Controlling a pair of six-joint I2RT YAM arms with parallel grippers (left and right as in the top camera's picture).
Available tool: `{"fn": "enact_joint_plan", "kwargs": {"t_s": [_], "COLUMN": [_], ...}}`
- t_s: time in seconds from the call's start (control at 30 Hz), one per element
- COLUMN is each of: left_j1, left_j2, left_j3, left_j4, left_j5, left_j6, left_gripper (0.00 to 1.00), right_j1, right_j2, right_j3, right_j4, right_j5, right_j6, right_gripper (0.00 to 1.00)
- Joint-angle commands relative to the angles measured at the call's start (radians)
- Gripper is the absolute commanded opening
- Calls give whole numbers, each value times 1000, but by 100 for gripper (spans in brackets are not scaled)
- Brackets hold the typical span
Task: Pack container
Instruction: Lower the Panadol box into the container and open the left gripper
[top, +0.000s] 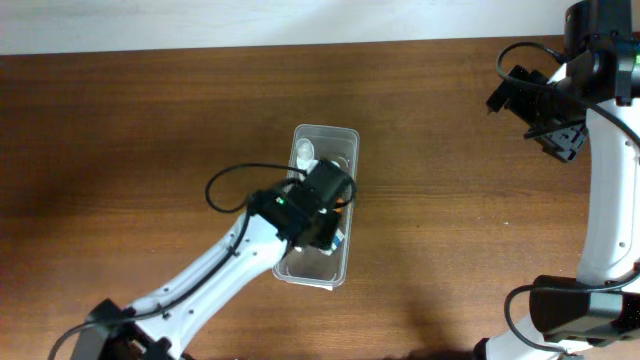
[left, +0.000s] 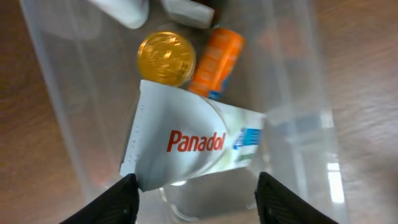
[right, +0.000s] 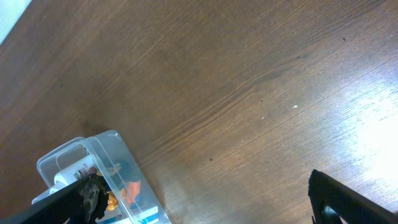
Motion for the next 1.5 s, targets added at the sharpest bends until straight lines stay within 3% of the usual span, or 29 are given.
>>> {"fn": "enact_joint_plan", "kwargs": {"t_s": [0.0,0.27,0.5,0.9,1.1,1.23,1.47], "left_j1": [19,26,26,26,26,26,23], "left_j2": [13,13,14,11,36,110,112], "left_j3": [-14,-14,-14,-8,-8,-8,2], "left_j4": [19,115,202,93,98,98,108], "left_j5": [26,31,132,110,-22,-4,151], "left_j6": [81,123,220,153,154,154,155], "left_gripper": [64,71,77,78,79,79,77], "right_j1": [-3,-3,-3,-3,-3,-3,-3], "right_j2": [-27,-27,-27,-27,-27,-27,-27], "right_j3": [-3,-3,-3,-3,-3,-3,-3], "right_j4": [0,0,0,0,0,0,0], "right_j5": [-1,-1,-1,-1,-1,-1,-1], "right_j6": [2,2,2,2,2,2,2], "right_gripper": [98,98,99,98,98,98,99]}}
